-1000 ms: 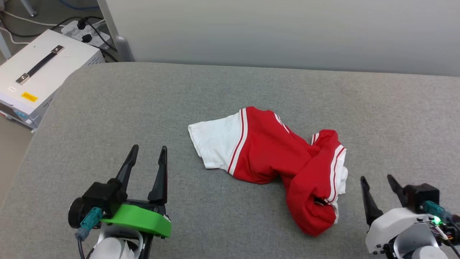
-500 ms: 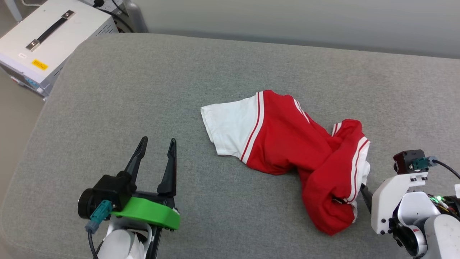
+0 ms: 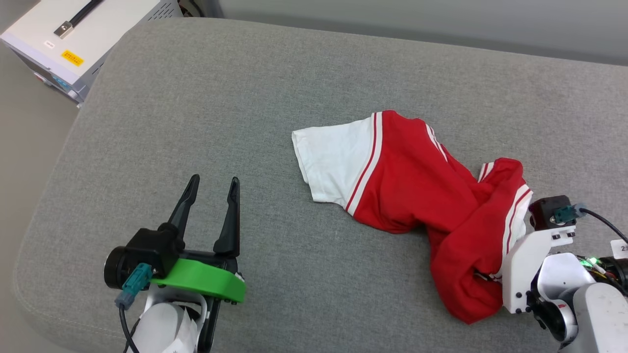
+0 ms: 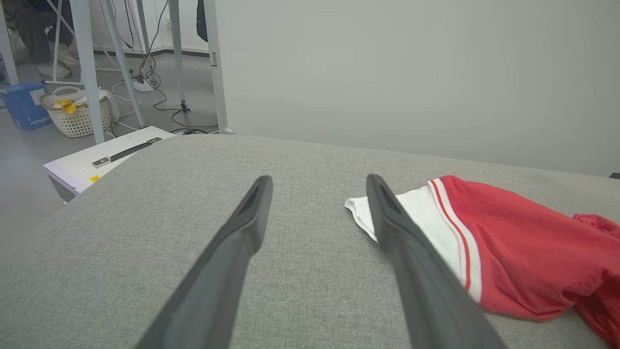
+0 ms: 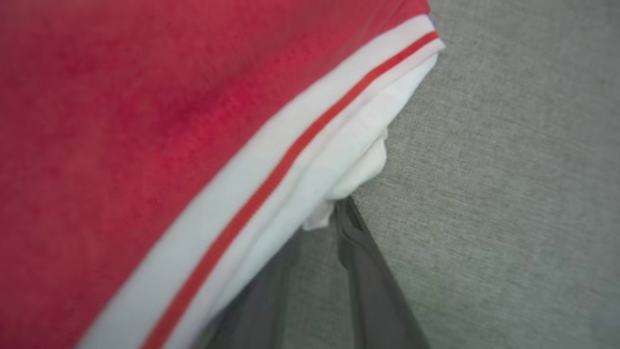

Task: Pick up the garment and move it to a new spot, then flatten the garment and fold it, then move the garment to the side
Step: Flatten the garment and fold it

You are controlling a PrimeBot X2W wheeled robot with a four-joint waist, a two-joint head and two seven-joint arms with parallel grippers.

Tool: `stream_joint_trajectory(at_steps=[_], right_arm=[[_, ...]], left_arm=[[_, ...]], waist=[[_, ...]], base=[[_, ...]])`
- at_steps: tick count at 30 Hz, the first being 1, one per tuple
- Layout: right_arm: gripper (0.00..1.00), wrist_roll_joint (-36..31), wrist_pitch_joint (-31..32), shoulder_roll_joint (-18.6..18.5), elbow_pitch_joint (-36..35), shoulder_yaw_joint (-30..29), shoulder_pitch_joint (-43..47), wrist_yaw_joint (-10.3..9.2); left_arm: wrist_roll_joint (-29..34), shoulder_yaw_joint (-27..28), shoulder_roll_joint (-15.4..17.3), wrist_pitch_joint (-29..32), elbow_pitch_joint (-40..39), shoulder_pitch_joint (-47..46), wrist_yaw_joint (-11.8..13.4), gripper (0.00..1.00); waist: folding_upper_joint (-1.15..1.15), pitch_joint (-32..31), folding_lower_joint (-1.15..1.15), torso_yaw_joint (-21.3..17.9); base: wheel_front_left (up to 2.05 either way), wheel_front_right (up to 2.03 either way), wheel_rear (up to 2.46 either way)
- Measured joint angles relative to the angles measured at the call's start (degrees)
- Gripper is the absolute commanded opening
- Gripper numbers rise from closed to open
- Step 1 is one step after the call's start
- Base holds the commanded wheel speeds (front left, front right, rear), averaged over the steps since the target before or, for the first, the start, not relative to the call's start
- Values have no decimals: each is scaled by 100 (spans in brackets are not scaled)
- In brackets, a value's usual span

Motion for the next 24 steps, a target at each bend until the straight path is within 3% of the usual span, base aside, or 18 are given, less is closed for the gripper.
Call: stream_joint_trajectory(at_steps=[4,8,17,24], right_arm=[[0,-14,-66,-46,47,19,4,3],[0,-24,-80,-315,-4,-64,75,7],[0,-59,-253,-1831,314,-352,125,4],[0,-135,-826,-2399,1445,-328,-528,3]], left_arm=[[7,-3,4,0,43,11,-1,100],[7,-31,8,0,57,48,-1,100],[5,-112,36,0,22,63,-1,100],[3,-220,83,0,22,5,-1,100]], waist=[[0,-103,0,-62],[0,-269,0,-198],[0,-455,0,-554],[0,-271,0,-624]], base=[[0,0,0],[0,0,0],[0,0,0],[0,0,0]])
